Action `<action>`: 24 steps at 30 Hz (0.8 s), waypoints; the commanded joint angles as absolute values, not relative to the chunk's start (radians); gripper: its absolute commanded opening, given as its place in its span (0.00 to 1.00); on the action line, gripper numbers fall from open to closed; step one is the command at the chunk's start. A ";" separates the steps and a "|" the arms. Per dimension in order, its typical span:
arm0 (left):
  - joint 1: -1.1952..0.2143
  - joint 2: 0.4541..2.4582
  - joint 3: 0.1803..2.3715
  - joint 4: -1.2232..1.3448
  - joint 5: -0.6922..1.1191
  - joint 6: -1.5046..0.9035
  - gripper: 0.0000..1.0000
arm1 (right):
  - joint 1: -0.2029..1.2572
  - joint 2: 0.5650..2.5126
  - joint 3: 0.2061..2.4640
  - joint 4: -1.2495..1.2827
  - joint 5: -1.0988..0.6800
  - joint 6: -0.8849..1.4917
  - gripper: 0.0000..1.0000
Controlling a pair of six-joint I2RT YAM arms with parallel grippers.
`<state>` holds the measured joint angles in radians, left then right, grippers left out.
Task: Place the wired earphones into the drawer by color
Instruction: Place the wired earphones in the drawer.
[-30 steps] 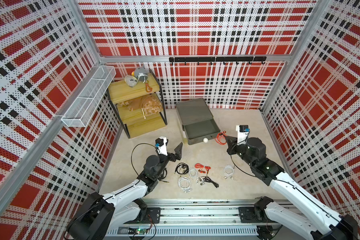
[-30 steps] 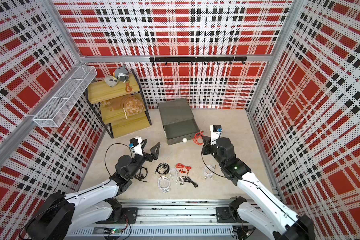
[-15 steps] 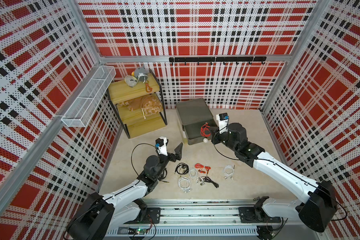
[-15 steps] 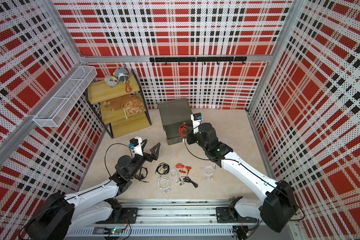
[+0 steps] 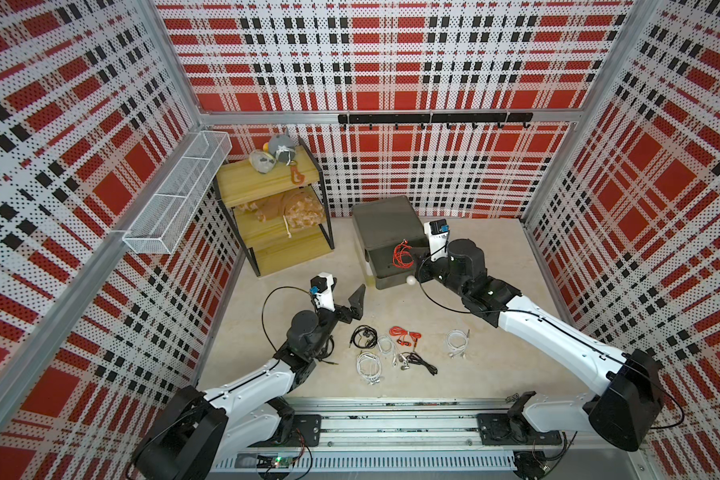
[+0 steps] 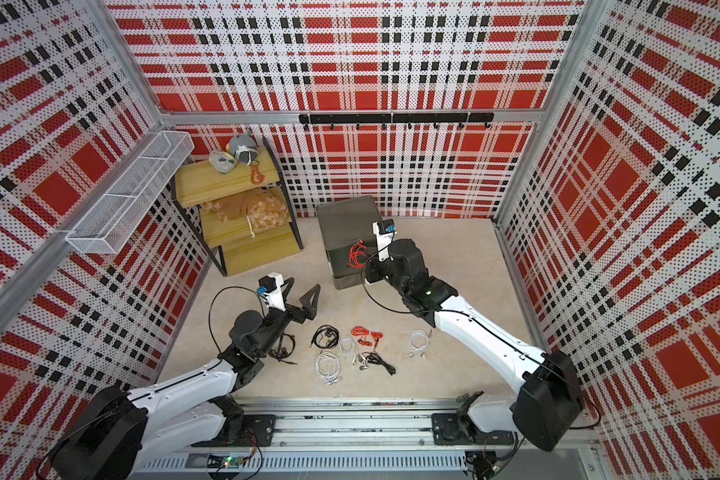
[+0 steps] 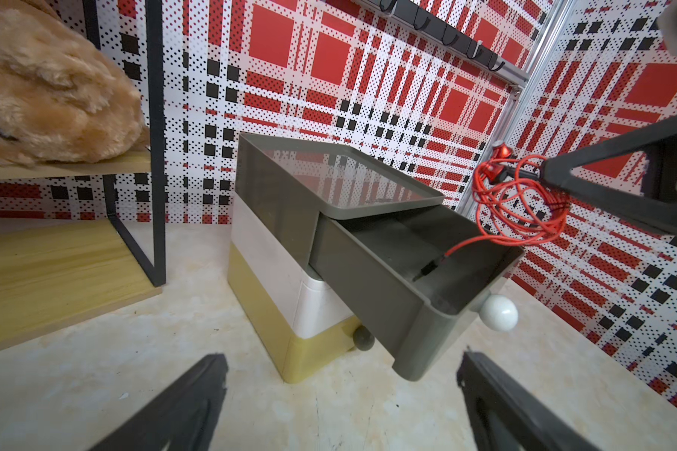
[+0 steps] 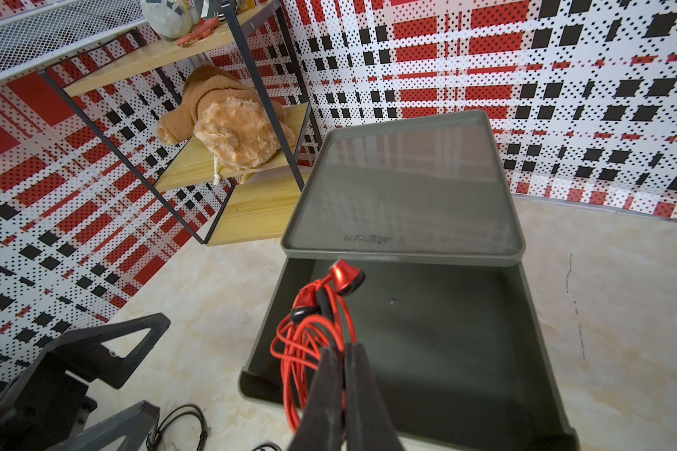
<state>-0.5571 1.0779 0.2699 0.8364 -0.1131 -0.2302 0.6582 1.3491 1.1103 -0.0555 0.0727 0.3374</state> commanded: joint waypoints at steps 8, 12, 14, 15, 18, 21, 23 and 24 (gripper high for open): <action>-0.566 1.062 0.262 0.838 -0.116 -0.219 0.99 | 0.663 1.471 1.192 -0.103 0.139 0.362 0.00; -0.566 1.059 0.262 0.839 -0.115 -0.218 0.99 | 0.663 1.515 1.208 -0.107 0.133 0.362 0.00; -0.566 1.056 0.262 0.837 -0.114 -0.217 0.99 | 0.663 1.530 1.213 -0.110 0.131 0.365 0.00; -0.567 1.056 0.262 0.836 -0.115 -0.217 0.99 | 0.663 1.536 1.215 -0.112 0.130 0.365 0.00; -0.566 1.055 0.262 0.835 -0.113 -0.215 0.99 | 0.663 1.545 1.222 -0.115 0.129 0.368 0.05; -0.567 1.052 0.262 0.835 -0.110 -0.213 0.99 | 0.663 1.541 1.228 -0.126 0.133 0.367 0.23; -0.568 1.051 0.262 0.835 -0.108 -0.211 0.99 | 0.663 1.529 1.231 -0.140 0.139 0.364 0.33; -0.568 1.052 0.262 0.833 -0.109 -0.212 0.99 | 0.663 1.518 1.231 -0.148 0.141 0.362 0.39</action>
<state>-0.5583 1.0676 0.2699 0.8356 -0.1127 -0.2260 0.6582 1.5429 1.1995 -0.1295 0.1257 0.3630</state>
